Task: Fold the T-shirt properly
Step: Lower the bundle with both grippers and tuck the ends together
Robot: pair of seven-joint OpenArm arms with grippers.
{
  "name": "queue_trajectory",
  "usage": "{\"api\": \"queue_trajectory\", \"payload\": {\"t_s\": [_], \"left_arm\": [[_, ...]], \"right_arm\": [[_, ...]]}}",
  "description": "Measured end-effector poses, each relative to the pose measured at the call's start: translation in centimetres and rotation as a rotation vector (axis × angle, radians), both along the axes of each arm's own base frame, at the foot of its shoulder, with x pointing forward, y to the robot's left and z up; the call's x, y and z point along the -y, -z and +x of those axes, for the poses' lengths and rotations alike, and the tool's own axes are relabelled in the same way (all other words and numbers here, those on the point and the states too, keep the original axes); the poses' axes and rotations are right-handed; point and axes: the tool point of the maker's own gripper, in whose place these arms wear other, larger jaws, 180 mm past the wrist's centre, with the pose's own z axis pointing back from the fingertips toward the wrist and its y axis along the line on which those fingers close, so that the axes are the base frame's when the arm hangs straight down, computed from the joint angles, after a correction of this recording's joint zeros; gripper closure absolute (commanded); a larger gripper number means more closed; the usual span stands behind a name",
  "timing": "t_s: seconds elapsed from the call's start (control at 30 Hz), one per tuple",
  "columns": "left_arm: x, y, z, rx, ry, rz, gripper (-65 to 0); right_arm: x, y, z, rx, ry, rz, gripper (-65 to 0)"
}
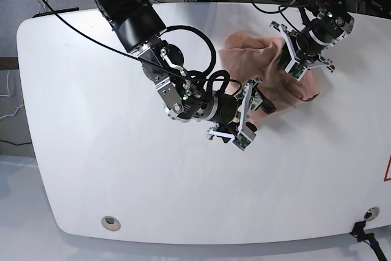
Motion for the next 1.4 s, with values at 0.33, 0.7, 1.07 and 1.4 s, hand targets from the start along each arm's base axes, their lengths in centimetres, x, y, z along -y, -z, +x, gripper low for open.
{"api": "queue_trajectory", "payload": {"t_s": [0.33,0.7,1.07,1.4], "left_arm": [[0.1,0.8,0.0,-0.013,-0.01,-0.024,-4.5],[-0.7,3.0,2.2,-0.055,-0.042,-0.042,-4.5],[-0.2,2.9,8.0,-0.033,0.013,-0.036,-4.5],[1.5,2.7,11.3,-0.031,0.067,-0.046,-4.5]], "right_arm": [[1.0,4.1,0.4,-0.086,0.05,-0.024,0.0],[3.7,7.4,1.0,-0.117,0.12,-0.033,0.0],[8.6,10.1,-2.0,-0.19,0.231,-0.026,0.0],[8.6,8.6,-5.8,-0.232,0.287,0.0,0.0]]}}
